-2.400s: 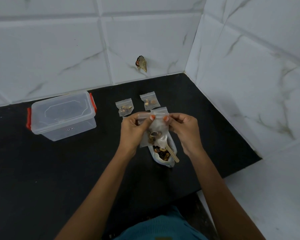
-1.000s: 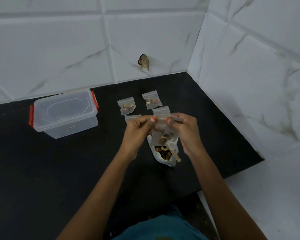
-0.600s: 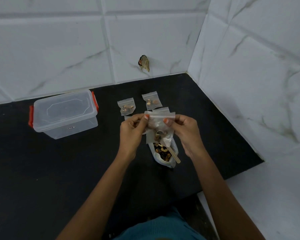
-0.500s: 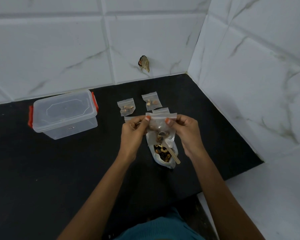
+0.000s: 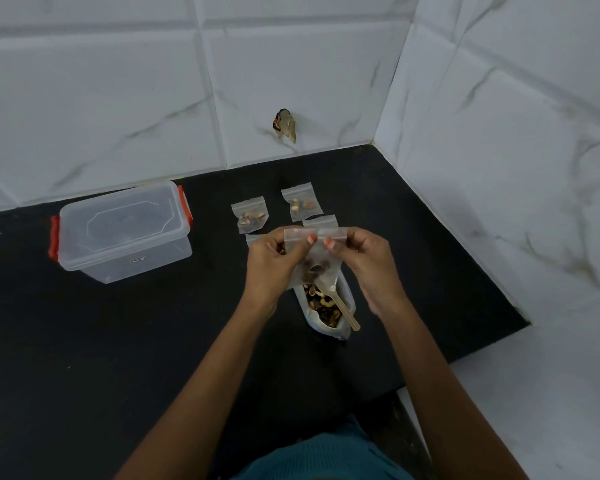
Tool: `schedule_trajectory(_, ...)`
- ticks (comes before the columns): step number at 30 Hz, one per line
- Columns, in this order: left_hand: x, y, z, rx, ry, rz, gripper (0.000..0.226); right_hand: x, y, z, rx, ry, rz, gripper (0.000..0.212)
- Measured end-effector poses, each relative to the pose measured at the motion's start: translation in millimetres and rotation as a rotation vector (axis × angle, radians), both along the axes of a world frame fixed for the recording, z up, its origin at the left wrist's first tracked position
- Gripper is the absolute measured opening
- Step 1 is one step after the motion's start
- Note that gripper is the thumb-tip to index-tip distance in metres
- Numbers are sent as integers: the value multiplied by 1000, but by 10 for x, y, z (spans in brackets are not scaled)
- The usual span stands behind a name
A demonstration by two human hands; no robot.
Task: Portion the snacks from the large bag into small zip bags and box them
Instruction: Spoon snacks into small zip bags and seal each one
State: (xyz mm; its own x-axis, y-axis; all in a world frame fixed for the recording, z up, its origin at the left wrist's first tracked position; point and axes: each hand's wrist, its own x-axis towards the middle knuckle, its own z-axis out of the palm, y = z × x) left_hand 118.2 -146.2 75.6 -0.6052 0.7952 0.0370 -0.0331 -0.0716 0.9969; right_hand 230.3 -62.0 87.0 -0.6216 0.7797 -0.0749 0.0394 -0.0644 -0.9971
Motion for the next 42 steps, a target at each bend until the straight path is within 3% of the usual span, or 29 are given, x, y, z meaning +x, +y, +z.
schedule_trajectory(11,31,157,-60,-28,-97,-17,9,-43,178,-52,-8,-48,-110,15)
schedule_trajectory(18,-55,308,-146,-33,-42,-47,19,-67,314,-126,-18,-49,-99,17)
schedule_trajectory(24,-83,609,-268,-107,-1,9,12,-68,523,-214,-69,-23,-89,14)
schedule_trajectory(29,-111,930,-378,-152,-89,36,17,-96,797,-311,-118,-69,-56,17)
schedule_trajectory(34,-158,1214,-507,-143,-132,-14,13,-171,1180,-453,-73,-134,-182,21)
schedule_trajectory(42,-332,1870,-661,-235,-106,24,35,-473,1968,-670,-56,-233,-396,23)
